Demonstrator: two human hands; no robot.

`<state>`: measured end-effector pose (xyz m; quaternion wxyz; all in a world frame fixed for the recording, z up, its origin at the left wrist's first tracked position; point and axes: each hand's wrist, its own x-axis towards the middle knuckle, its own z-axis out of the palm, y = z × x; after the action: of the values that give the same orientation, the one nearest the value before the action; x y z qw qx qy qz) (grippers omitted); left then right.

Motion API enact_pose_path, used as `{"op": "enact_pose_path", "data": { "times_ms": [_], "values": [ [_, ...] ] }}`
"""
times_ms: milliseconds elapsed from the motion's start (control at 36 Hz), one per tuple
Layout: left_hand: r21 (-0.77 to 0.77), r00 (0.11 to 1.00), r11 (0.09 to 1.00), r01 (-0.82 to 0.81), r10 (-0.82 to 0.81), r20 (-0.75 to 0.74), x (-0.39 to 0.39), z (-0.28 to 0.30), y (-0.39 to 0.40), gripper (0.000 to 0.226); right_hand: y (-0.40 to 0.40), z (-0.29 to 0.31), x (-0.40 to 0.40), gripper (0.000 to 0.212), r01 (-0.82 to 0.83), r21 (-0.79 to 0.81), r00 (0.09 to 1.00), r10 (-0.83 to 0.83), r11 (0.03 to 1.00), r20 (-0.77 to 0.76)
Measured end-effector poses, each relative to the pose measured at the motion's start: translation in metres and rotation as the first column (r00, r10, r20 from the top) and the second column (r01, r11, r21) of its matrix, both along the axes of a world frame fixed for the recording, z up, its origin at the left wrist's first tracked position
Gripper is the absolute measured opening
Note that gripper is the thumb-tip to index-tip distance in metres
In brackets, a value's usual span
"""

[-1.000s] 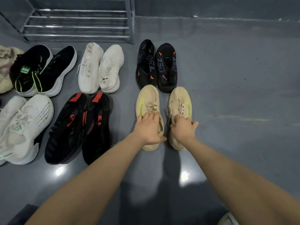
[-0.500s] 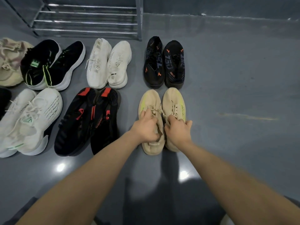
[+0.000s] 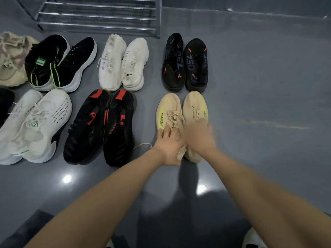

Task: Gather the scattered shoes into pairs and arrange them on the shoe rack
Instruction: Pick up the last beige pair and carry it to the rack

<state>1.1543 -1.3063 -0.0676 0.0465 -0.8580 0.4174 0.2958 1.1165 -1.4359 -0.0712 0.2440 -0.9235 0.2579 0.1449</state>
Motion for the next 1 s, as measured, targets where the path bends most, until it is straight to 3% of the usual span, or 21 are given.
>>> {"op": "enact_pose_path", "data": {
  "times_ms": [139, 333, 444, 556, 667, 750, 1000],
  "values": [
    [0.015, 0.998, 1.000, 0.007, -0.006, -0.069, 0.008, 0.001, 0.006, 0.085, 0.007, 0.002, 0.000, 0.021, 0.021, -0.020, 1.000, -0.022, 1.000, -0.014],
    [0.013, 0.997, 1.000, -0.011, 0.012, -0.080, 0.005, 0.001, 0.007, 0.087, 0.007, 0.004, -0.003, 0.008, 0.025, 0.032, 1.000, -0.025, 0.999, -0.002],
    [-0.126, 0.999, 0.991, -0.043, 0.039, -0.035, 0.009, 0.001, 0.013, 0.062, 0.005, 0.007, -0.003, 0.014, 0.033, 0.008, 0.999, -0.033, 0.999, 0.018],
    [-0.242, 0.995, 0.965, -0.104, 0.098, -0.036, 0.015, 0.006, 0.015, 0.055, 0.002, 0.015, 0.005, 0.024, 0.039, -0.075, 0.997, -0.035, 0.996, 0.062],
    [-0.326, 0.989, 0.939, -0.108, 0.135, 0.062, 0.024, 0.015, 0.012, 0.041, -0.009, 0.024, 0.019, 0.028, -0.006, -0.120, 0.996, 0.017, 0.993, 0.087],
    [-0.304, 0.978, 0.943, -0.134, 0.175, 0.111, 0.042, 0.023, 0.006, 0.031, -0.022, 0.030, 0.034, 0.026, -0.031, -0.116, 0.993, 0.044, 0.993, 0.110],
    [-0.340, 0.936, 0.919, -0.201, 0.283, 0.210, 0.121, 0.070, -0.051, 0.028, -0.054, 0.048, 0.101, 0.026, -0.012, -0.110, 0.982, 0.033, 0.994, 0.189]
  ]
}}
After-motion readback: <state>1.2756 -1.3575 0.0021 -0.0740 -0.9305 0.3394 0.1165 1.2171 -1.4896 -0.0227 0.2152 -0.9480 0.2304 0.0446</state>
